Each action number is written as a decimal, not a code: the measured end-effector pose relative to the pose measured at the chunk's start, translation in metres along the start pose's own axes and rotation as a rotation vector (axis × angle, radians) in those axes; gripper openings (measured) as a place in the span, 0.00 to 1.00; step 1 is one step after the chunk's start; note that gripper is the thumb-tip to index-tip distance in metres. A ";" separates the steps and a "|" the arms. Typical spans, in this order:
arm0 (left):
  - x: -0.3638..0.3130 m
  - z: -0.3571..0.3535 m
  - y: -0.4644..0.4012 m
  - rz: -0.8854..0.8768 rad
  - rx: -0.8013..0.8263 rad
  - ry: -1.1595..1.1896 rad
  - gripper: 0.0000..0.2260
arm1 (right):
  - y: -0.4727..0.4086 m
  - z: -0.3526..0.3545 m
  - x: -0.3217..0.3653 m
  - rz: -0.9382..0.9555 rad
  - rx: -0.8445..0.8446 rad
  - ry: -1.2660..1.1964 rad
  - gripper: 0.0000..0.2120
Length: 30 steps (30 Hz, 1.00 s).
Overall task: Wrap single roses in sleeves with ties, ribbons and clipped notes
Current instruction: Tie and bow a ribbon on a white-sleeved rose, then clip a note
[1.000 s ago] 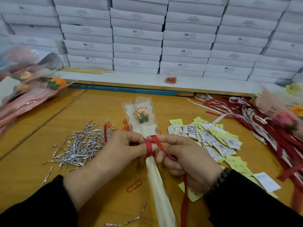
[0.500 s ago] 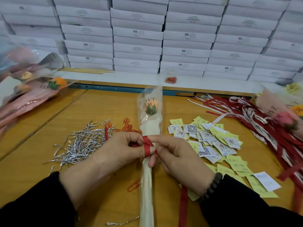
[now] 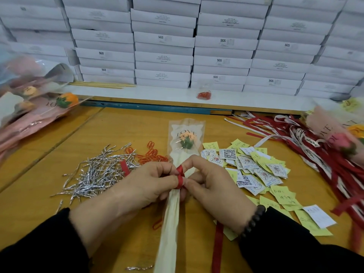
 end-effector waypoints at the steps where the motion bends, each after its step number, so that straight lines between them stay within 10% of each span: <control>1: 0.000 0.000 0.000 -0.006 0.003 -0.007 0.07 | 0.000 0.000 -0.001 -0.003 -0.007 -0.004 0.05; 30: 0.005 0.017 0.001 0.076 -0.217 -0.120 0.09 | 0.000 0.020 0.000 -0.255 -0.048 -0.010 0.11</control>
Point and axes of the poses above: each hand's wrist, its own y-axis away from the middle knuckle, its own z-axis out of the back of the hand, x = y × z, the point moved 3 cm from there along -y, towards the middle knuckle, and after that the axes turned 15 degrees about -y, right-handed, at the moved point
